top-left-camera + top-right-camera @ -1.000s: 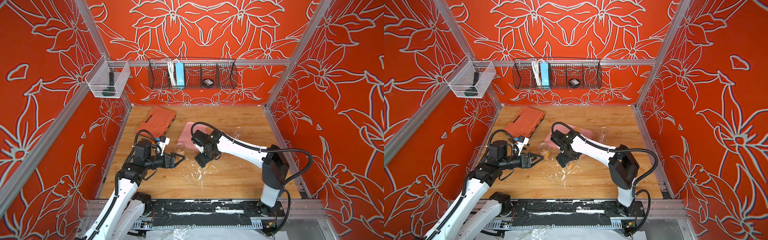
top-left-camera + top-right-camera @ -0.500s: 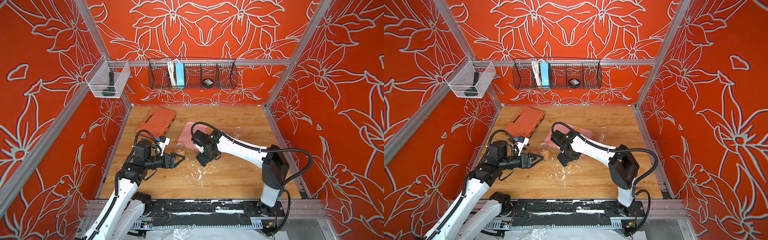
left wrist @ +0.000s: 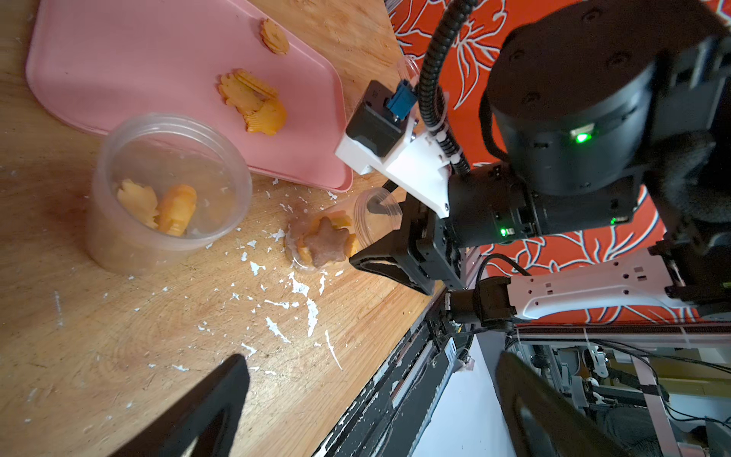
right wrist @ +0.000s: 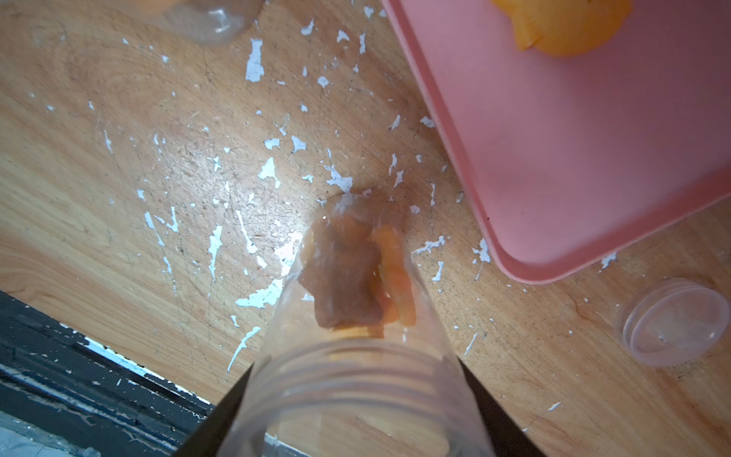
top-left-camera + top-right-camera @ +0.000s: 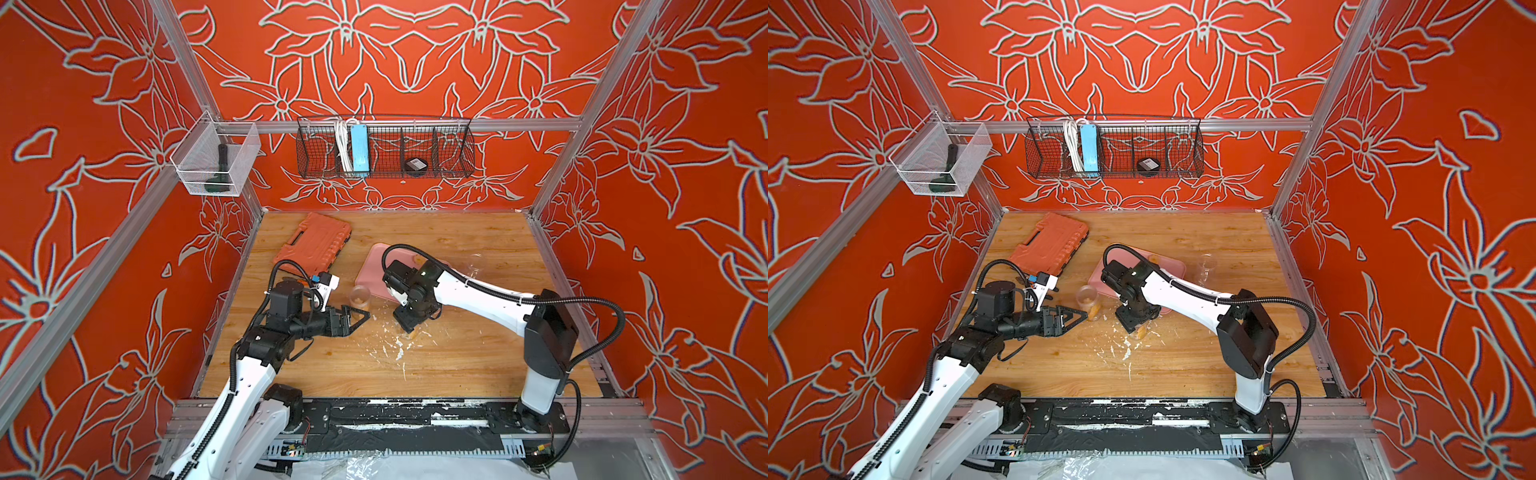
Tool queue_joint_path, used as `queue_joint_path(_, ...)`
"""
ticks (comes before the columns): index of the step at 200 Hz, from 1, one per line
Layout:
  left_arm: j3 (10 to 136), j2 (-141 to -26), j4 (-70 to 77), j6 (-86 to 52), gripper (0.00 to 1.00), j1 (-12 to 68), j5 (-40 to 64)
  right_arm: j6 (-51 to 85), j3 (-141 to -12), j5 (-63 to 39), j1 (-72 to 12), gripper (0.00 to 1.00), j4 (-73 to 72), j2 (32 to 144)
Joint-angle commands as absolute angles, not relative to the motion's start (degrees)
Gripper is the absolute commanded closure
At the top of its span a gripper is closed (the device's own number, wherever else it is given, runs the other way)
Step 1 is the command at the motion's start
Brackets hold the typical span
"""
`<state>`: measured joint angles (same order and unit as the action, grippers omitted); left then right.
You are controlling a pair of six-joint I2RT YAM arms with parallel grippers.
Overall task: Pour the cookies out of the jar
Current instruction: Pick up the jar from the center of the board.
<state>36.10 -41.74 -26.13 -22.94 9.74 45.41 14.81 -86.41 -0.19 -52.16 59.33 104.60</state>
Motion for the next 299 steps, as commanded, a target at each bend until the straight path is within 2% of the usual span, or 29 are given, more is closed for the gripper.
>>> queue_joint_path(1, 36.57, -41.13, -26.89, -22.16, 0.02, 9.57, 45.09, 14.43, -87.86, 0.74, -52.48, 0.36, 60.55, 104.99)
queue_joint_path(61, 37.87, -41.13, -26.28, -23.24, 0.02, 9.57, 45.63, 14.0, -86.85, -2.75, -48.67, 0.36, 61.83, 99.64)
queue_joint_path(147, 37.73, -42.44, -19.15, -28.91, 0.02, 9.58, 51.28, 16.39, -76.62, -26.72, -32.97, 0.37, 52.31, 86.39)
queue_joint_path(238, 33.44, -45.29, 2.5, -46.07, 0.02, 10.61, 59.9, 23.78, -70.61, -45.75, -24.2, 0.37, 41.62, 78.61)
queue_joint_path(299, 29.64, -50.25, 22.18, -58.86, 0.02, 16.6, 61.12, 36.09, -65.47, -57.21, -23.12, 0.38, 24.85, 73.64)
